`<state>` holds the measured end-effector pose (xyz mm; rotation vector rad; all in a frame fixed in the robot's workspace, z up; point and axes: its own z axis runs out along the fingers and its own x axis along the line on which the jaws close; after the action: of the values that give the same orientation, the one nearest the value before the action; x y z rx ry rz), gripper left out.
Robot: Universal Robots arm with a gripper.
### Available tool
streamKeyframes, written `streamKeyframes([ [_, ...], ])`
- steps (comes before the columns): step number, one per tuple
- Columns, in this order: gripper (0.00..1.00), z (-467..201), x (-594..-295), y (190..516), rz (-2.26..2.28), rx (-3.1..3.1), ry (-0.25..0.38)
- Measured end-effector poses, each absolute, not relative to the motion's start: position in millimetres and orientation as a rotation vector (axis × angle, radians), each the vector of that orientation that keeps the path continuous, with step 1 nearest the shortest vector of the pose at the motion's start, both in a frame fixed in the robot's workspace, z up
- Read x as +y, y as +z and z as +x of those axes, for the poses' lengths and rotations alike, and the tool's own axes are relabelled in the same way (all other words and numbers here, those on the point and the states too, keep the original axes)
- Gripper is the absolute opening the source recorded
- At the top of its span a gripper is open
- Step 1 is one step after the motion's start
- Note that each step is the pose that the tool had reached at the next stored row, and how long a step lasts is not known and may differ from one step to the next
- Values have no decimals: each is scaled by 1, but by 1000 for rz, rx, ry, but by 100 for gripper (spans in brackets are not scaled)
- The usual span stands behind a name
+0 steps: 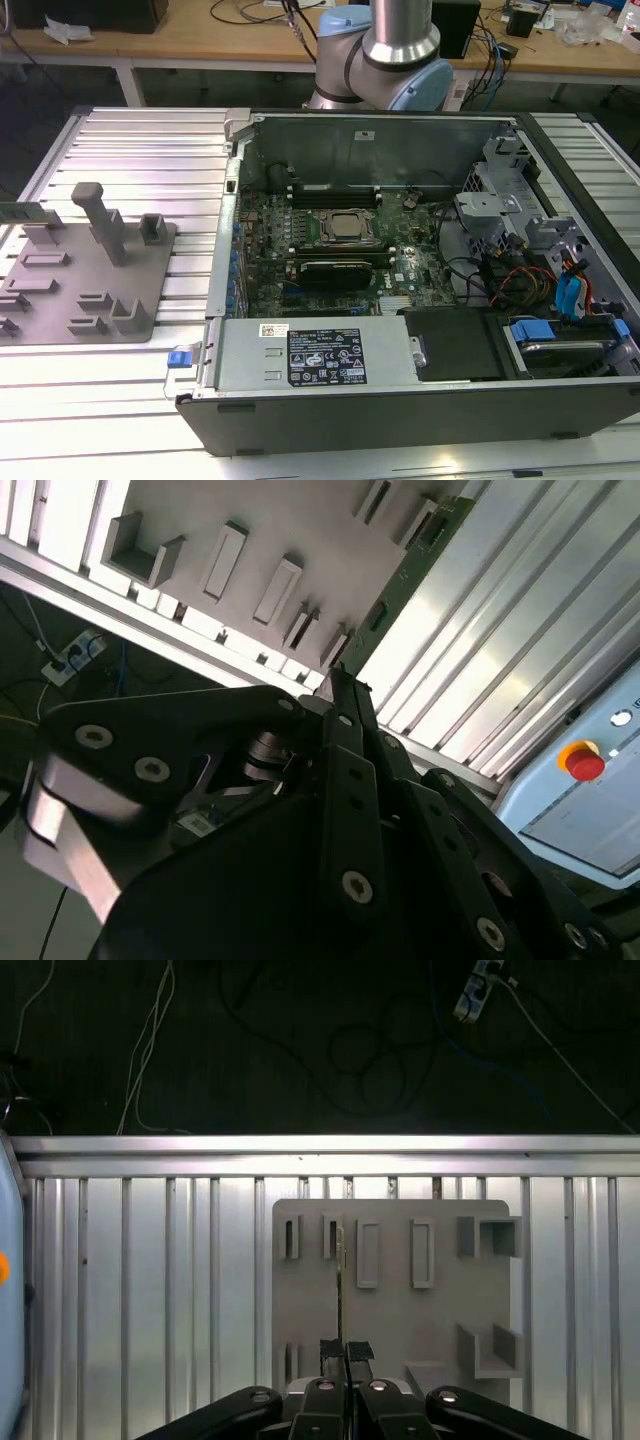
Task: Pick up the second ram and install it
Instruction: 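Pick up the second ram and move it above second insertion slot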
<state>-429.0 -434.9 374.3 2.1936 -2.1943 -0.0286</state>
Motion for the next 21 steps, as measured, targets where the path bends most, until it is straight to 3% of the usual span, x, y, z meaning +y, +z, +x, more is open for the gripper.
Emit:
streamKeyframes([
  [21, 9, -429, -435, 421, 2194, -2194, -28],
])
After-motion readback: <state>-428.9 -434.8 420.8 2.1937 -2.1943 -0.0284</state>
